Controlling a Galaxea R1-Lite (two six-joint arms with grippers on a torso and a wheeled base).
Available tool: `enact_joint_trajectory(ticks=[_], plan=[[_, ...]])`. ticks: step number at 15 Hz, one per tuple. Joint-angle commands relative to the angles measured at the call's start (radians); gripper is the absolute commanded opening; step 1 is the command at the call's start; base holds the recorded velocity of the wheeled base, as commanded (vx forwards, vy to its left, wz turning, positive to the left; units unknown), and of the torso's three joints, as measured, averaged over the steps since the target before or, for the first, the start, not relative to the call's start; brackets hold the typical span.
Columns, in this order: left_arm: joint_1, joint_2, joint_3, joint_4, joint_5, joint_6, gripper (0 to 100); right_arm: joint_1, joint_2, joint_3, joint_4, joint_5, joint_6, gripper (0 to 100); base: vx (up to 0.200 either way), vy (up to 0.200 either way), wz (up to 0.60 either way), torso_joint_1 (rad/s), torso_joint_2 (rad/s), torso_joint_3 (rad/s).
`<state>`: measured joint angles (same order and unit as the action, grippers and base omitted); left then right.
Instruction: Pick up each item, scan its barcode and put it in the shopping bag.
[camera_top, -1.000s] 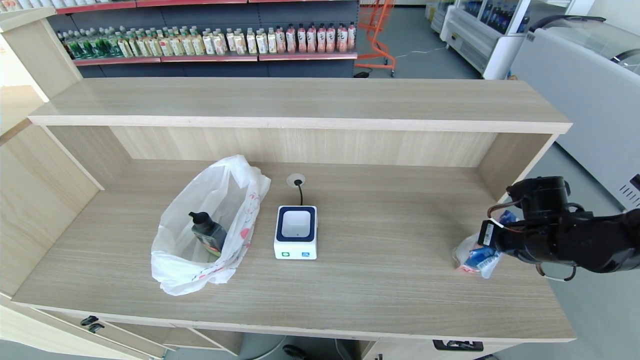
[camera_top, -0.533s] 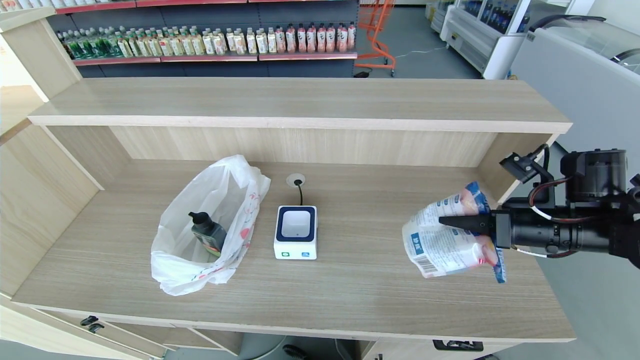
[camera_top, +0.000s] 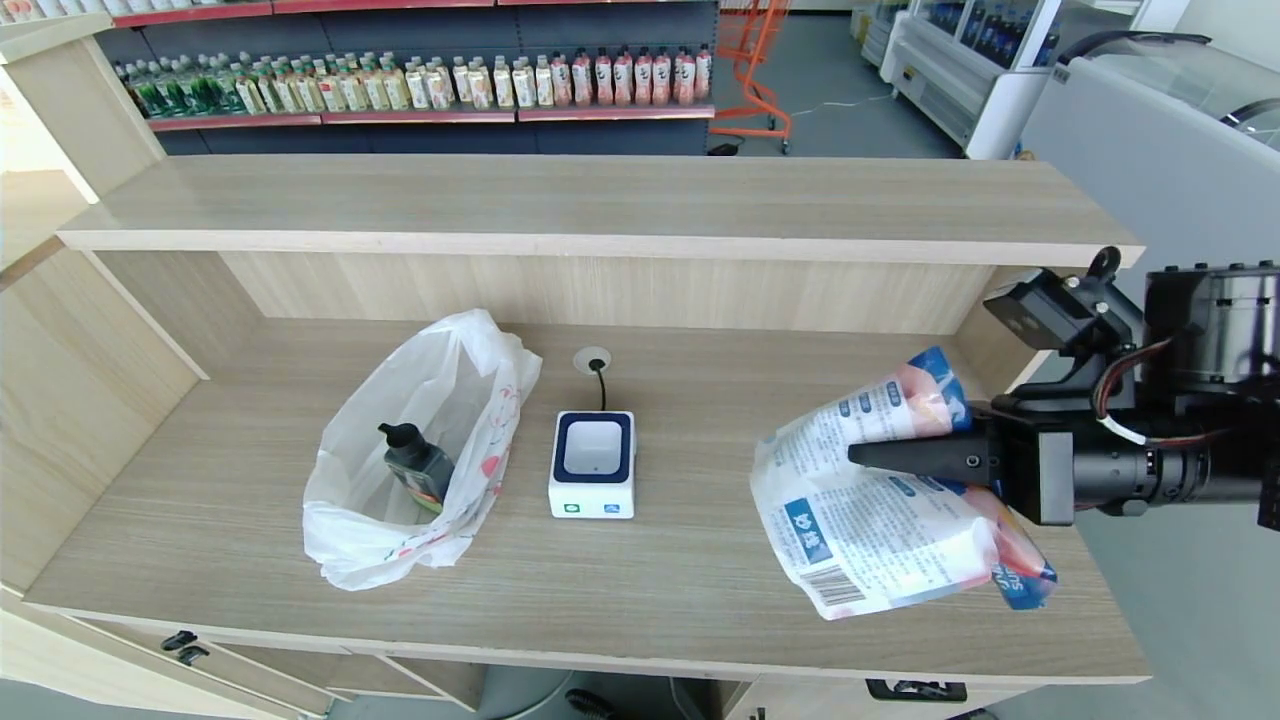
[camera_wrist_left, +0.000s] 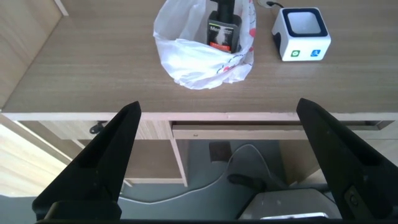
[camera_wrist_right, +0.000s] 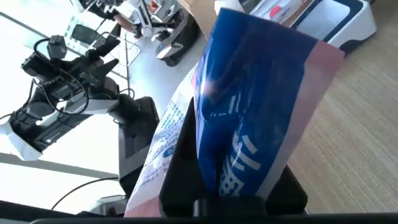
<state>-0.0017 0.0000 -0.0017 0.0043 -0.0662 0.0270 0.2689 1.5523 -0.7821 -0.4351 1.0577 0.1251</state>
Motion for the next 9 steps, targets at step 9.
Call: enact_joint_trajectory(ticks=[9], plan=[[0.0, 0.002, 0.0, 0.0, 0.0, 0.001, 100, 0.11, -0.051, -0.014, 0.003, 0.001, 0.137, 0, 0.0, 0.0, 0.0, 0.0, 0.0, 0.0]])
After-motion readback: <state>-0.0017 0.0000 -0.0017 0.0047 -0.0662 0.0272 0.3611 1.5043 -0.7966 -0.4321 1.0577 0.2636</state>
